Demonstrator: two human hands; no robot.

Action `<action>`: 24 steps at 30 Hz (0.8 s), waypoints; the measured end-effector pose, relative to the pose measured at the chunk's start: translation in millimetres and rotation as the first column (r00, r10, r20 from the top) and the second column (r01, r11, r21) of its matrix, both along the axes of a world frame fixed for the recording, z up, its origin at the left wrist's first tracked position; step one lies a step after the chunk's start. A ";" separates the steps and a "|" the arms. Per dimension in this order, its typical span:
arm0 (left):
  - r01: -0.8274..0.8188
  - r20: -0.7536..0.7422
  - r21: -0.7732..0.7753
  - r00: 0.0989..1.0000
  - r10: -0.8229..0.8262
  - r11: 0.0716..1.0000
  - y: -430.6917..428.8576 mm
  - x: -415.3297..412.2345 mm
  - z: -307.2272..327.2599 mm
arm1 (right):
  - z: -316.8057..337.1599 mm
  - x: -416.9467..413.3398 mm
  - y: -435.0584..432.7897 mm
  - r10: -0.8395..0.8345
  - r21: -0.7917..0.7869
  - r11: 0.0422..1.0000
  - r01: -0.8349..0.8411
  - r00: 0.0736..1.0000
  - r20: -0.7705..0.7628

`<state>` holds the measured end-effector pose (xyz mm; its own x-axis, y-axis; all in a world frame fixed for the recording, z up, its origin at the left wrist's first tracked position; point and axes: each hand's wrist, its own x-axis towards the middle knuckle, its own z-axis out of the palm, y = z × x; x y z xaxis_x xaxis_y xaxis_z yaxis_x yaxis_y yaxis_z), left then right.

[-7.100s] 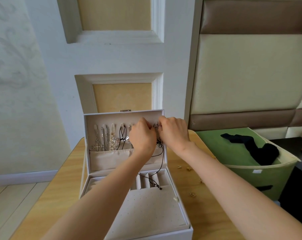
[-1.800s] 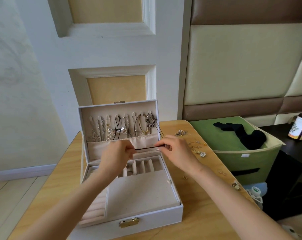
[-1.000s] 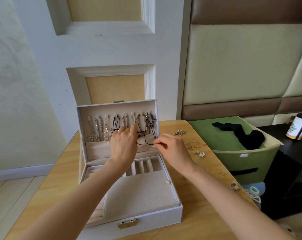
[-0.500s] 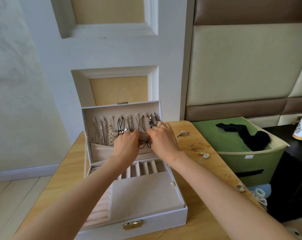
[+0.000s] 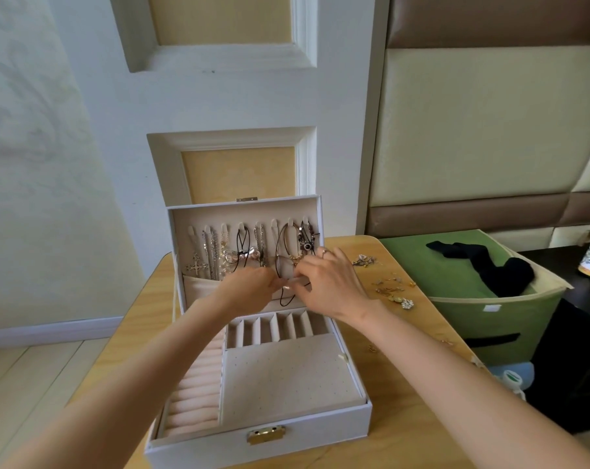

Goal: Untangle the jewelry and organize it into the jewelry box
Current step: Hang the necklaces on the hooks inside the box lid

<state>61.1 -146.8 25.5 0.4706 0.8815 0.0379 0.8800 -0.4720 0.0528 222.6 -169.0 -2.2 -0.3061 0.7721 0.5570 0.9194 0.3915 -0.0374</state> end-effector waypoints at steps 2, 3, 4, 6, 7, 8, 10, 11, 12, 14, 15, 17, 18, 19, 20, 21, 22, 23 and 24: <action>-0.028 0.002 0.053 1.000 0.028 0.998 -1.9 4.0 -0.7 | 0.9 -3.1 2.6 -0.009 0.005 1.000 0.009 0.999 -0.036; -0.055 -0.006 0.105 0.998 0.056 0.993 -1.9 6.1 -2.2 | 1.1 -5.0 2.8 -0.005 0.009 1.000 0.005 0.999 -0.033; -0.078 -0.003 0.148 0.997 0.080 0.986 -0.7 7.6 -4.6 | 0.1 -6.4 2.6 0.008 0.009 1.000 -0.008 1.000 -0.029; -0.094 0.027 0.172 0.995 0.091 0.981 1.8 6.5 -7.0 | -2.8 -5.5 0.1 0.040 -0.011 0.999 -0.041 0.998 -0.037; -0.083 0.042 0.159 0.996 0.078 0.984 2.5 4.0 -6.5 | -2.4 -3.1 -2.4 0.061 -0.032 0.998 -0.063 0.997 -0.056; -0.060 0.054 0.140 0.997 0.053 0.988 3.2 0.4 -5.7 | -0.8 0.1 -4.5 0.086 -0.063 0.994 -0.091 0.993 -0.081; -0.005 0.064 0.101 0.998 -0.002 0.995 2.5 -5.7 -2.7 | 3.6 7.2 -7.0 0.125 -0.127 0.982 -0.138 0.987 -0.104; 0.022 0.058 0.101 0.998 -0.028 0.995 1.9 -7.1 -1.3 | 6.3 9.9 -8.0 0.133 -0.161 0.976 -0.147 0.987 -0.093; 0.043 0.041 0.108 0.998 -0.047 0.993 1.3 -7.5 -0.4 | 8.6 11.6 -8.8 0.134 -0.195 0.970 -0.148 0.988 -0.083; 0.060 -0.011 0.088 0.998 -0.059 0.994 -0.3 -7.1 1.6 | 11.0 14.4 -7.8 0.140 -0.238 0.959 -0.154 0.987 -0.077; 0.062 -0.031 0.059 0.998 -0.060 0.996 -0.5 -7.0 2.6 | 10.7 15.7 -5.6 0.149 -0.244 0.956 -0.162 0.986 -0.071; 0.053 -0.040 0.046 0.998 -0.051 0.998 -0.3 -6.3 2.9 | 7.8 16.8 -0.6 0.167 -0.217 0.960 -0.177 0.984 -0.064; 0.038 -0.030 0.084 0.999 -0.036 0.996 -0.6 -6.0 2.6 | 6.8 16.0 0.6 0.172 -0.181 0.966 -0.183 0.982 -0.075; 0.015 -0.007 0.138 1.000 -0.014 0.990 -1.5 -5.6 2.4 | 5.1 14.6 1.8 0.176 -0.128 0.974 -0.186 0.981 -0.087; -0.011 0.020 0.184 1.000 0.007 0.983 -2.4 -5.0 1.5 | 2.9 13.0 2.8 0.178 -0.053 0.981 -0.184 0.979 -0.096; -0.024 0.034 0.216 0.999 0.017 0.976 -3.1 -3.8 0.2 | 1.3 10.7 2.7 0.172 0.025 0.985 -0.170 0.980 -0.097; -0.030 0.038 0.237 0.999 0.022 0.971 -3.4 -2.5 -1.4 | 0.4 8.1 2.5 0.158 0.086 0.985 -0.151 0.983 -0.088; -0.032 0.045 0.256 0.999 0.022 0.966 -3.9 -1.3 -2.7 | -1.1 6.1 3.2 0.147 0.128 0.982 -0.136 0.986 -0.079; -0.039 0.059 0.274 0.998 0.024 0.961 -3.8 -0.7 -3.7 | -2.4 4.6 4.1 0.143 0.146 0.981 -0.130 0.986 -0.083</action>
